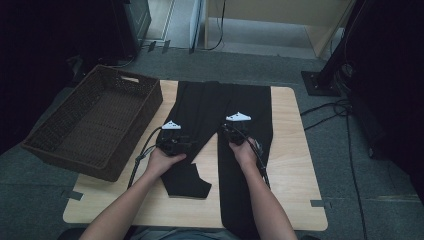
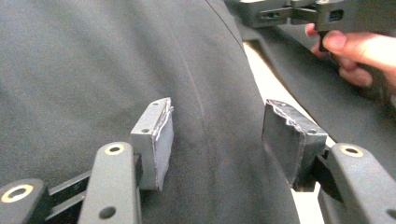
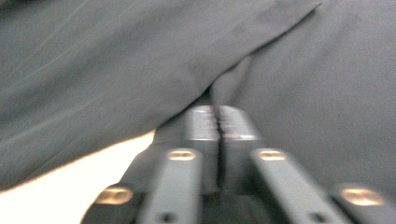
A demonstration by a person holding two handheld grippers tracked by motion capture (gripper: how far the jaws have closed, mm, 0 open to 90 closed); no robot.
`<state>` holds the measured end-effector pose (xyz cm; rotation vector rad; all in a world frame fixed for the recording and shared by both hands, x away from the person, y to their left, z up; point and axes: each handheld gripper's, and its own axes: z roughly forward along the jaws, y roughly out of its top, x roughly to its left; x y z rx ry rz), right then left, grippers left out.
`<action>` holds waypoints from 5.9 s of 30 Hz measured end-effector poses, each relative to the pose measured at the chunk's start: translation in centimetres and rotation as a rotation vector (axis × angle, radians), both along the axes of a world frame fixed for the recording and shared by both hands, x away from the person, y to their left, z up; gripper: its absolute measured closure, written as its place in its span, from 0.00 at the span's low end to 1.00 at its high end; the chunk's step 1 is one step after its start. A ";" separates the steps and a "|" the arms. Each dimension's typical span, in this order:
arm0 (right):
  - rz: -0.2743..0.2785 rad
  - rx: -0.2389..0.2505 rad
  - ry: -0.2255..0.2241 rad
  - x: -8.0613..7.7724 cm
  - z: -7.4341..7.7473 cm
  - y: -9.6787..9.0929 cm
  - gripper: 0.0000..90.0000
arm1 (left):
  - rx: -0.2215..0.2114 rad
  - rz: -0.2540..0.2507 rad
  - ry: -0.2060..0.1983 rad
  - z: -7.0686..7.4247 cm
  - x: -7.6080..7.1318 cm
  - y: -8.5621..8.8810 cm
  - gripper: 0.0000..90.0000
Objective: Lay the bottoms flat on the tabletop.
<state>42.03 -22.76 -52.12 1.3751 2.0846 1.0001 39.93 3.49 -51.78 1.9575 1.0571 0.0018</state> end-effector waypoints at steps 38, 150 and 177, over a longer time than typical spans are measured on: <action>0.167 0.085 0.061 -12.2 1.3 -0.6 0.90 | 0.118 -0.036 -0.053 0.0 2.8 -3.7 1.00; -0.053 -0.009 -0.005 -10.4 -0.1 -7.6 0.67 | 0.032 -0.055 0.054 0.4 -7.1 1.9 0.62; -0.105 -0.017 0.013 -3.9 0.1 -6.8 0.64 | 0.030 -0.008 -0.001 2.0 -6.6 5.1 0.52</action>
